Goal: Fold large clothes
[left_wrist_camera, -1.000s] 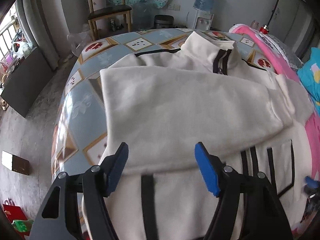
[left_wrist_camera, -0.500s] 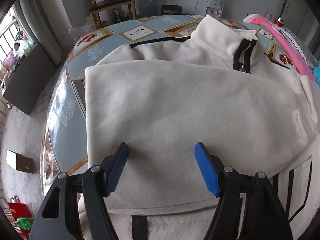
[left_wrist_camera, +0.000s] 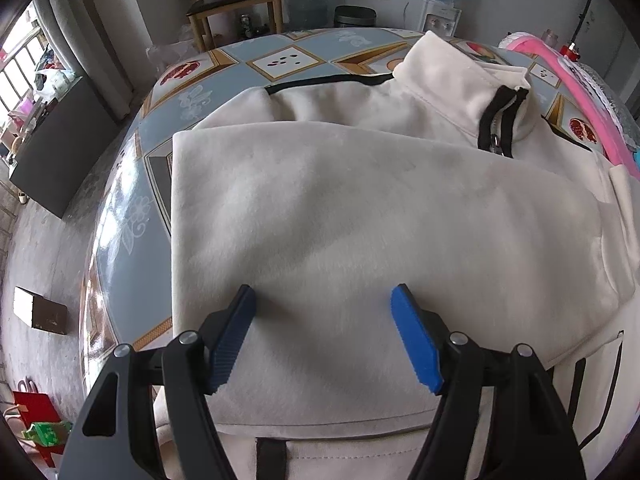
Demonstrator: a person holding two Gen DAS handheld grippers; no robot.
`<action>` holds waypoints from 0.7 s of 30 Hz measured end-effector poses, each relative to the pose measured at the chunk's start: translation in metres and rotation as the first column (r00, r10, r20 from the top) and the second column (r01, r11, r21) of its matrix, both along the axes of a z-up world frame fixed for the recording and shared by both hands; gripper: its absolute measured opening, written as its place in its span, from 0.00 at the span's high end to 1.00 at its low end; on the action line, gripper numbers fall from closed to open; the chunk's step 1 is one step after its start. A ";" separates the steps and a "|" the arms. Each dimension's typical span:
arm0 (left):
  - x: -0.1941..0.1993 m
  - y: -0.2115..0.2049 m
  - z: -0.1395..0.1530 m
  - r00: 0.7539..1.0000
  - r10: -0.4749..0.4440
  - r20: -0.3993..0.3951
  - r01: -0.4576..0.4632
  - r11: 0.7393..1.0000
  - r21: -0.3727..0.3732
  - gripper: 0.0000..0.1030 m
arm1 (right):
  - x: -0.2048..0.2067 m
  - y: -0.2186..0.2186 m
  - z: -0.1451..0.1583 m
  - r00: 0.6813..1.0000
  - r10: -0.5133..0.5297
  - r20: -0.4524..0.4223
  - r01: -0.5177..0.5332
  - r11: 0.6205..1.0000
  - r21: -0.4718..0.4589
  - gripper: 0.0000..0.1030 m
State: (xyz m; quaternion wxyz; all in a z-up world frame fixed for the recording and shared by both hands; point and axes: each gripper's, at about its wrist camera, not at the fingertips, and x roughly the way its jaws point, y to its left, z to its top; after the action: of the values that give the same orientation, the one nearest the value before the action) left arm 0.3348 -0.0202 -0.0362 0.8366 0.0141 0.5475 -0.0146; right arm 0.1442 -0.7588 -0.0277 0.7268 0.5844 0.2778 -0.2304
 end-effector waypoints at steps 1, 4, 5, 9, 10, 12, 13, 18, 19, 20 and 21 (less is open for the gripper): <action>0.000 0.000 0.000 1.000 0.002 -0.001 -0.002 1.000 0.000 0.33 | 0.004 -0.003 -0.004 1.000 -0.001 -0.004 0.001 1.000 0.000 0.68; 0.001 0.000 -0.001 1.000 0.006 0.002 -0.006 1.000 -0.001 0.33 | 0.008 -0.004 -0.011 1.000 -0.002 -0.021 0.002 1.000 -0.015 0.82; 0.000 0.000 -0.001 1.000 0.006 0.003 -0.006 1.000 -0.001 0.33 | 0.006 -0.003 -0.010 1.000 0.003 -0.027 -0.003 1.000 -0.028 0.88; 0.000 0.001 -0.001 1.000 -0.002 -0.003 0.002 1.000 -0.007 0.33 | 0.000 0.018 0.021 1.000 0.028 -0.013 -0.029 0.989 -0.142 0.89; 0.000 0.001 -0.001 1.000 -0.006 -0.004 0.006 1.000 -0.009 0.33 | 0.001 0.025 0.034 0.999 0.047 -0.008 -0.047 0.981 -0.186 0.90; -0.001 0.002 -0.001 1.000 -0.014 -0.002 0.014 1.000 -0.008 0.33 | 0.004 0.045 0.066 0.995 0.100 -0.006 -0.097 0.954 -0.285 0.90; -0.002 0.002 -0.001 1.000 -0.019 0.001 0.019 1.000 -0.008 0.33 | 0.005 0.056 0.080 0.992 0.127 0.002 -0.120 0.939 -0.322 0.90; -0.005 0.001 0.001 0.999 -0.054 0.008 0.054 0.998 -0.016 0.33 | 0.016 0.130 0.153 0.957 0.286 0.052 -0.227 0.848 -0.478 0.90; -0.006 0.001 0.002 0.998 -0.060 0.010 0.060 0.998 -0.021 0.33 | 0.020 0.153 0.168 0.944 0.326 0.054 -0.252 0.817 -0.519 0.90; -0.008 0.001 0.003 0.998 -0.067 0.013 0.067 0.997 -0.025 0.33 | 0.025 0.177 0.183 0.929 0.366 0.058 -0.274 0.784 -0.557 0.90; -0.010 0.000 0.004 0.997 -0.073 0.016 0.073 0.997 -0.025 0.33 | 0.030 0.194 0.191 0.916 0.397 0.058 -0.292 0.759 -0.582 0.90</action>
State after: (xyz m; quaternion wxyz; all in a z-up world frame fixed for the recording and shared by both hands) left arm 0.3244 -0.0199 -0.0321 0.8398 0.0234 0.5400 -0.0521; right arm 0.1741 -0.5651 0.1635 0.9177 0.3009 0.2345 -0.1108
